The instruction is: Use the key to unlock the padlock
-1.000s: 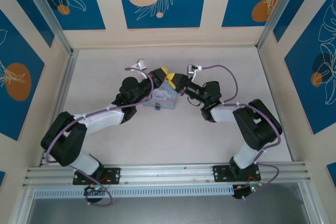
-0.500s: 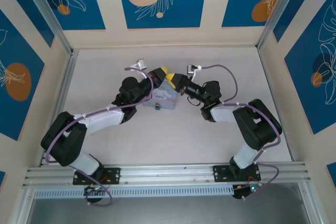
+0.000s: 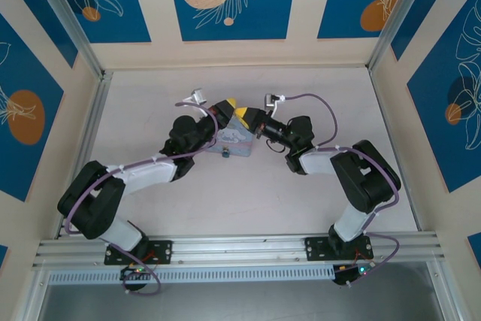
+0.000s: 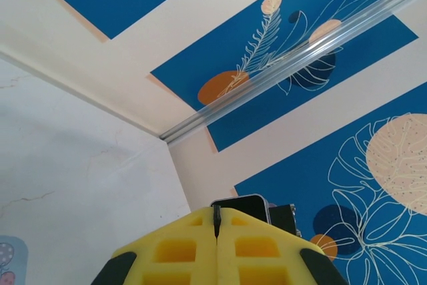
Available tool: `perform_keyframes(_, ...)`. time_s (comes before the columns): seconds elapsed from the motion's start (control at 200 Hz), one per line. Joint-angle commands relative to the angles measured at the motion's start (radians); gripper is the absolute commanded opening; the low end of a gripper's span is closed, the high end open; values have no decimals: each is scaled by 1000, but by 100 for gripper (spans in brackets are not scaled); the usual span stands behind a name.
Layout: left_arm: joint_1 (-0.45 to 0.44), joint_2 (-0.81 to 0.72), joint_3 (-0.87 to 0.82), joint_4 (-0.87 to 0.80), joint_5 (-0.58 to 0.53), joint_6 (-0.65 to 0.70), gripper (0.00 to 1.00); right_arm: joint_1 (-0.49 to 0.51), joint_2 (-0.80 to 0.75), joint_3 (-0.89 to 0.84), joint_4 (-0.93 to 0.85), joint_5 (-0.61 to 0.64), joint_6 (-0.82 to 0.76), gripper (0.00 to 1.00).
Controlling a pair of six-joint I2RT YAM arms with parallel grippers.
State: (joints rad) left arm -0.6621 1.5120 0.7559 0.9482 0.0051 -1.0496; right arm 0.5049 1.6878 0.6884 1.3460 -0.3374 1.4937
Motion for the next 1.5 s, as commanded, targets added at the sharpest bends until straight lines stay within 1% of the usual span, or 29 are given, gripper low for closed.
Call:
perform_keyframes(0.0, -26, -27, -24, 1, -12, -3, 0, 6, 4, 47, 51, 17, 5, 9)
perform_keyframes(0.02, -27, -27, -25, 1, -15, -3, 0, 6, 6, 48, 51, 17, 5, 12)
perform_keyframes(0.045, -28, -26, -26, 2, -16, -3, 0, 7, 8, 49, 53, 17, 7, 14)
perform_keyframes(0.18, -31, -23, -26, 3, -20, -6, 0, 11, 13, 58, 52, 17, 11, 17)
perform_keyframes(0.32, -31, -24, -26, 1, -22, -4, 0, 12, 18, 59, 52, 18, 10, 16)
perform_keyframes(0.375, -32, -22, -26, 2, -22, -4, 0, 12, 18, 60, 52, 18, 10, 14)
perform_keyframes(0.55, -33, -22, -32, 0, -30, -7, 0, 14, 20, 62, 52, 14, 13, 0)
perform_keyframes(0.76, -35, -26, -22, -17, -34, -6, 0, 12, 18, 45, 51, 4, 6, 0)
perform_keyframes(0.83, -35, -33, -4, -46, -27, 6, 0, 9, 12, 31, 51, 5, 3, 0)
perform_keyframes(0.875, -34, -43, 13, -92, -19, 19, 0, 5, 9, 18, 52, 5, 3, 0)
perform_keyframes(0.935, -33, -68, 24, -142, -21, 42, 18, -4, -4, -3, 52, 2, 0, 0)
perform_keyframes(0.955, -30, -78, 26, -159, -24, 47, 26, -7, -9, -14, 52, -2, -2, 0)
perform_keyframes(0.985, -24, -101, 28, -192, -31, 55, 42, -14, -19, -30, 51, -5, -3, 0)
perform_keyframes(0.995, -22, -110, 29, -208, -33, 59, 49, -17, -21, -36, 51, -7, -3, 0)
perform_keyframes(1.015, -19, -127, 33, -237, -36, 66, 59, -22, -27, -49, 52, -12, -3, 0)
perform_keyframes(1.045, -9, -157, 38, -286, -40, 81, 68, -31, -40, -67, 52, -16, -3, 0)
perform_keyframes(1.105, 10, -223, 47, -397, -38, 116, 81, -54, -66, -110, 48, -34, -7, 0)
perform_keyframes(1.25, 50, -370, 77, -744, 11, 225, 96, -120, -160, -202, -43, -87, -38, 0)
perform_keyframes(1.335, 53, -409, 92, -940, 68, 306, 100, -165, -231, -238, -147, -130, -73, 0)
perform_keyframes(1.405, 51, -418, 79, -1054, 117, 351, 100, -202, -308, -245, -307, -157, -124, 0)
perform_keyframes(1.495, 39, -416, 30, -1126, 139, 394, 100, -237, -411, -214, -567, -177, -234, 0)
